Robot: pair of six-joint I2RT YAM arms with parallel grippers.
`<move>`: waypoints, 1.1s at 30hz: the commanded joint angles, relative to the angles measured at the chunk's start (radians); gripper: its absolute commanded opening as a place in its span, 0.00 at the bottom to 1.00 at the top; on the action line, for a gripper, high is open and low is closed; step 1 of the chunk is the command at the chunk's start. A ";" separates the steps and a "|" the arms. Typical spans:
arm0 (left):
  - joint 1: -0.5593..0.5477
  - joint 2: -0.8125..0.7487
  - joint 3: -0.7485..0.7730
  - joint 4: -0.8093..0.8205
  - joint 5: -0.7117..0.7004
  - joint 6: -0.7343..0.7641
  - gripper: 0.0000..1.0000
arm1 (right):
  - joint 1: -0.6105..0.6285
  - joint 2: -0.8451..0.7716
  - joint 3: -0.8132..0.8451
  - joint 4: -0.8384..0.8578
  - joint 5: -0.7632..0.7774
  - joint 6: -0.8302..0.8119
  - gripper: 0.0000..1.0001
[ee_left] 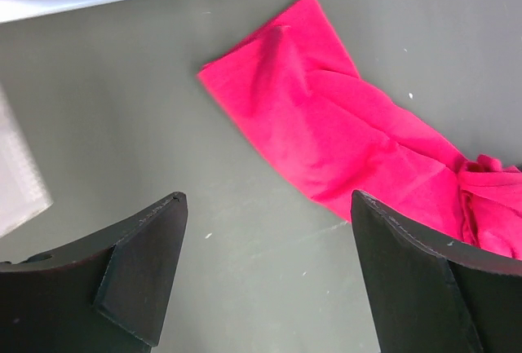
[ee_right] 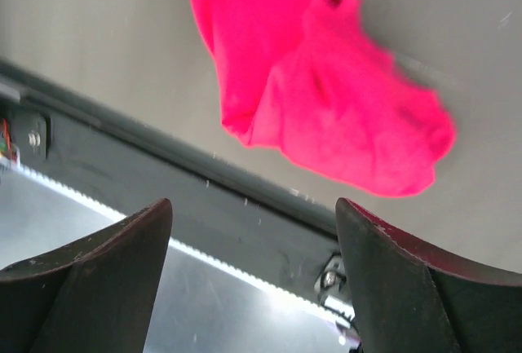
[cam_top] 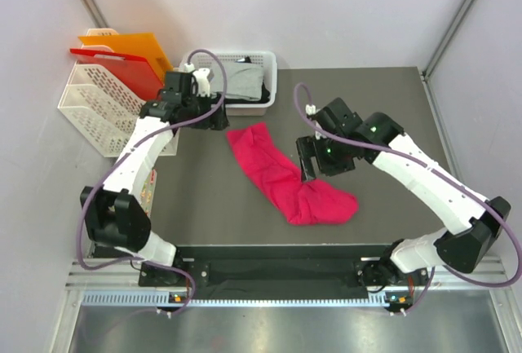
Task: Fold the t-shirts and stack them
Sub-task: Flatten out the tshirt
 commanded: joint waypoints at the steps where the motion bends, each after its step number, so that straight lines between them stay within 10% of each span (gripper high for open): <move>1: -0.075 0.088 0.034 0.113 -0.013 0.010 0.86 | -0.025 0.044 0.049 0.004 0.113 0.022 0.80; 12: -0.205 0.441 0.206 0.124 -0.089 0.069 0.83 | -0.134 0.043 -0.311 0.297 0.113 0.026 0.77; 24: -0.207 0.587 0.314 0.097 -0.176 0.134 0.82 | -0.140 0.073 -0.281 0.400 -0.005 -0.005 0.74; 33: -0.207 0.595 0.269 0.087 -0.150 0.125 0.63 | -0.142 0.191 -0.235 0.463 -0.024 -0.063 0.73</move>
